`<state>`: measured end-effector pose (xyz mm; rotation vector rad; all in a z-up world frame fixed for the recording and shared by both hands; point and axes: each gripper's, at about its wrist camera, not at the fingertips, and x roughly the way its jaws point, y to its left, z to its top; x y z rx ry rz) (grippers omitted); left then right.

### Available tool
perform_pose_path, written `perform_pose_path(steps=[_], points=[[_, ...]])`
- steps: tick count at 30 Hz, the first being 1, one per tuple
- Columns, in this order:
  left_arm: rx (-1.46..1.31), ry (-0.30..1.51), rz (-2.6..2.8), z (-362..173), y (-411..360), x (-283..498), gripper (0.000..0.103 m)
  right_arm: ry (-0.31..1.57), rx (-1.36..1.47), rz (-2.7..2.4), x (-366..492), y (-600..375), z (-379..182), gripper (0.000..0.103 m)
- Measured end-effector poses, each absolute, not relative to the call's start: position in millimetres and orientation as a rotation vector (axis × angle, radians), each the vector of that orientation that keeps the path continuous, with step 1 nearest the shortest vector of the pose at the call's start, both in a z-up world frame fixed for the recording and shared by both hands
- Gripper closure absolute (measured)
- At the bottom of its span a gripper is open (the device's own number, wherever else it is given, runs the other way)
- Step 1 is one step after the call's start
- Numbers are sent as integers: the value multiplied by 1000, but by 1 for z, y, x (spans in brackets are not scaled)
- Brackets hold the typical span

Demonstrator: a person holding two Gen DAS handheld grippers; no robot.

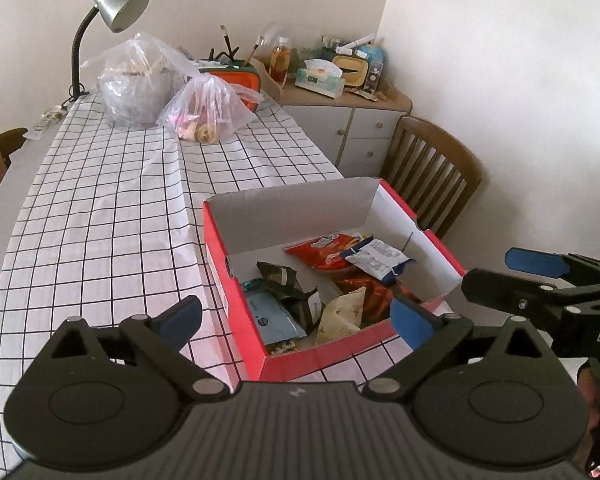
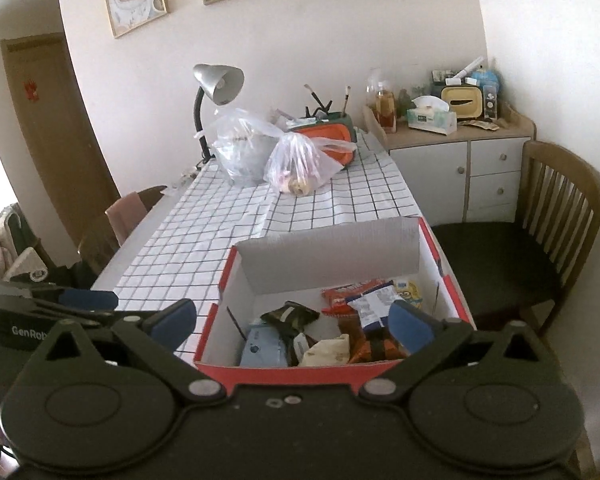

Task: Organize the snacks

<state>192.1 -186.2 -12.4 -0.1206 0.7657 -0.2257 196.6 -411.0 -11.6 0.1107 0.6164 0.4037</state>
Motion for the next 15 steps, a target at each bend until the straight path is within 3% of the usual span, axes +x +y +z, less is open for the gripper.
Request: perform_pose_path(steps=[15], points=[[-118,760,-193,-4,-185,178,2,618,117,402,187,-408,-10,0]])
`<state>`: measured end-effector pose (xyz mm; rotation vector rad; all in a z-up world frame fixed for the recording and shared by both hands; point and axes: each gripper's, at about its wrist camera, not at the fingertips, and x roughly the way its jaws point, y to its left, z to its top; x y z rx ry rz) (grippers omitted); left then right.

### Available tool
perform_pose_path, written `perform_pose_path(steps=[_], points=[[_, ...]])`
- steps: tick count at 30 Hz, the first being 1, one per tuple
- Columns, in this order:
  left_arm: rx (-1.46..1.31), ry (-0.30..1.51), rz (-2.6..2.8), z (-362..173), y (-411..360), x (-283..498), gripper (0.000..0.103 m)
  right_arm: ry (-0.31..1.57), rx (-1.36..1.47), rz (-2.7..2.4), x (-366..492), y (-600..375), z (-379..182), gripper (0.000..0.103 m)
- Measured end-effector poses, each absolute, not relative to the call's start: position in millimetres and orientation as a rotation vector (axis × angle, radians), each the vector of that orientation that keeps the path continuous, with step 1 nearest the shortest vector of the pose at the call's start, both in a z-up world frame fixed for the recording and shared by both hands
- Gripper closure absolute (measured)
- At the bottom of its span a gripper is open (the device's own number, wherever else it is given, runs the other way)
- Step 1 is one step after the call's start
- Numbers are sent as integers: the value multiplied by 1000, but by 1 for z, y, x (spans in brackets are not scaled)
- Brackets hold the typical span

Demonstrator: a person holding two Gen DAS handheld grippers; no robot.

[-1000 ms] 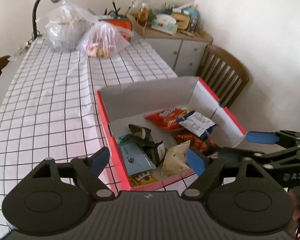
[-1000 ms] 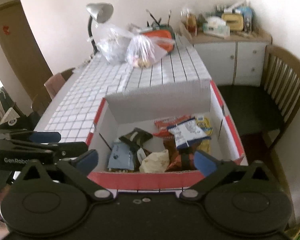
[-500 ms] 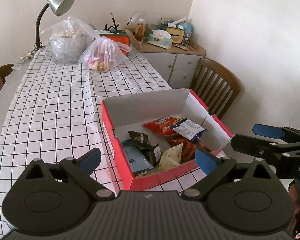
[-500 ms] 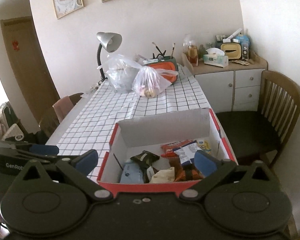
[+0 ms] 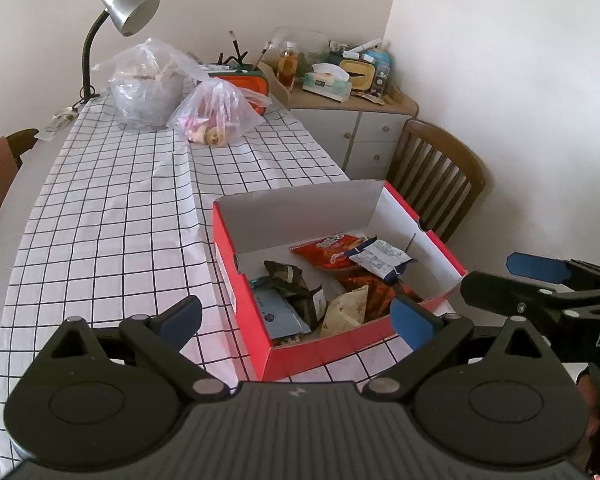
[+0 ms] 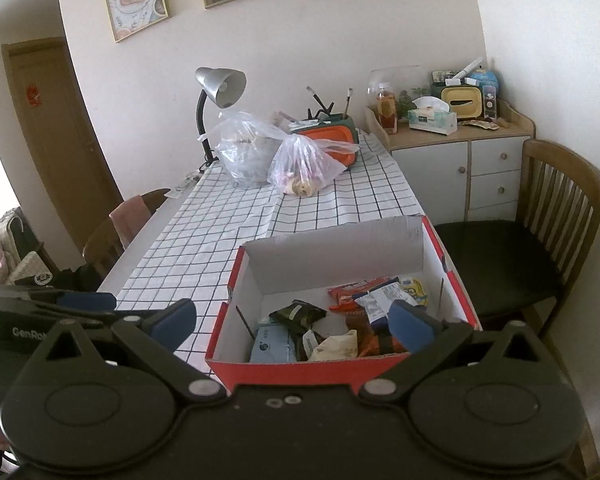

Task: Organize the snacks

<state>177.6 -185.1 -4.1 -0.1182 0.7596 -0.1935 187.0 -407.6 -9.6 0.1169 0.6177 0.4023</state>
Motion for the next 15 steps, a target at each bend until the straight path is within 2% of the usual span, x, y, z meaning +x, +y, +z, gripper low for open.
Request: perform_pose_path(steps=[15], points=[[-119,780,-190,-6,-187,178,2,628,133,389,182,-405,-13,0]])
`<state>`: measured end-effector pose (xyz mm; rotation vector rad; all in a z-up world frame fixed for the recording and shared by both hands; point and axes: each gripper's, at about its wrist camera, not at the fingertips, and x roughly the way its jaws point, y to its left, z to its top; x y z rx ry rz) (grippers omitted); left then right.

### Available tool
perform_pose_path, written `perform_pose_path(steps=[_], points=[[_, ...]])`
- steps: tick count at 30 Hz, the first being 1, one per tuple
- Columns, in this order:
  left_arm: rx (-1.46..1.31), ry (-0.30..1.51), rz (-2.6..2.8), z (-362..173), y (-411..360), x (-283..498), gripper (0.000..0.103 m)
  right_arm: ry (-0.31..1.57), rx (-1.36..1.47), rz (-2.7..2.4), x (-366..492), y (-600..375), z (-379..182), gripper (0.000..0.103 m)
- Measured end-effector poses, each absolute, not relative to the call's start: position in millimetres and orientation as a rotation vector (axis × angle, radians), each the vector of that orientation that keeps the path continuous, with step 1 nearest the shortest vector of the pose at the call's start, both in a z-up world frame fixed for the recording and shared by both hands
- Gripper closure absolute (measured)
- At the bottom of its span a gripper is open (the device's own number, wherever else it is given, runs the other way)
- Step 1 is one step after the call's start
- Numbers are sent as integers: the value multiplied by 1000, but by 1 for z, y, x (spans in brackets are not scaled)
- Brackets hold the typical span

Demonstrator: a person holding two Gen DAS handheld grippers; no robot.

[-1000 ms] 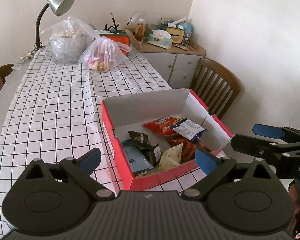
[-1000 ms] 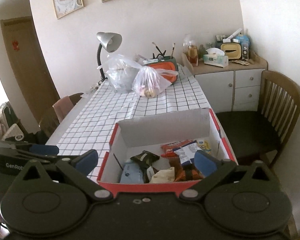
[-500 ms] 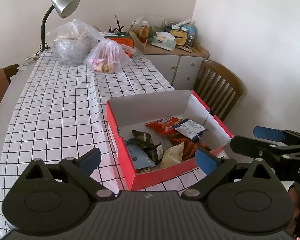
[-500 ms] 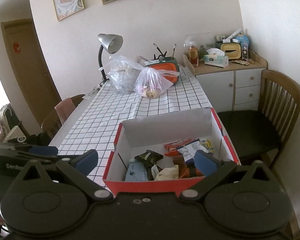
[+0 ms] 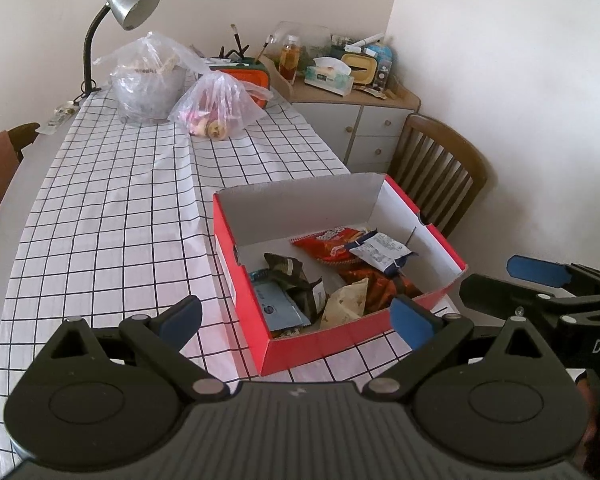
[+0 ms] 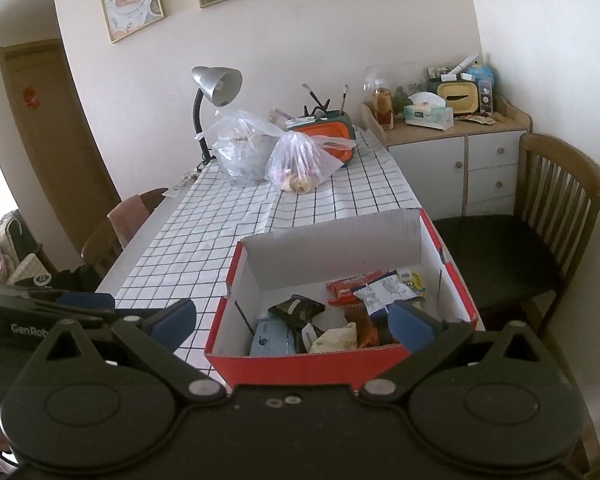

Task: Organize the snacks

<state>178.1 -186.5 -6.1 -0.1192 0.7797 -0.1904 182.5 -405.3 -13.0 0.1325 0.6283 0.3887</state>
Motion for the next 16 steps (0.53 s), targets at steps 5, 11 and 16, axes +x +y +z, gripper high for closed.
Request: perform_pose_path(steps=[5,11,16], points=[[-117,786,-199,-8,-188,178,2,633,135,383,180,-406,-16,0],[-115,788,-207,-10,-190,180,2,638,140,372,179,-409,-18,0],[-116,793,-214,-11,-192,180,2,653,140,359,181,-410,-24,0]])
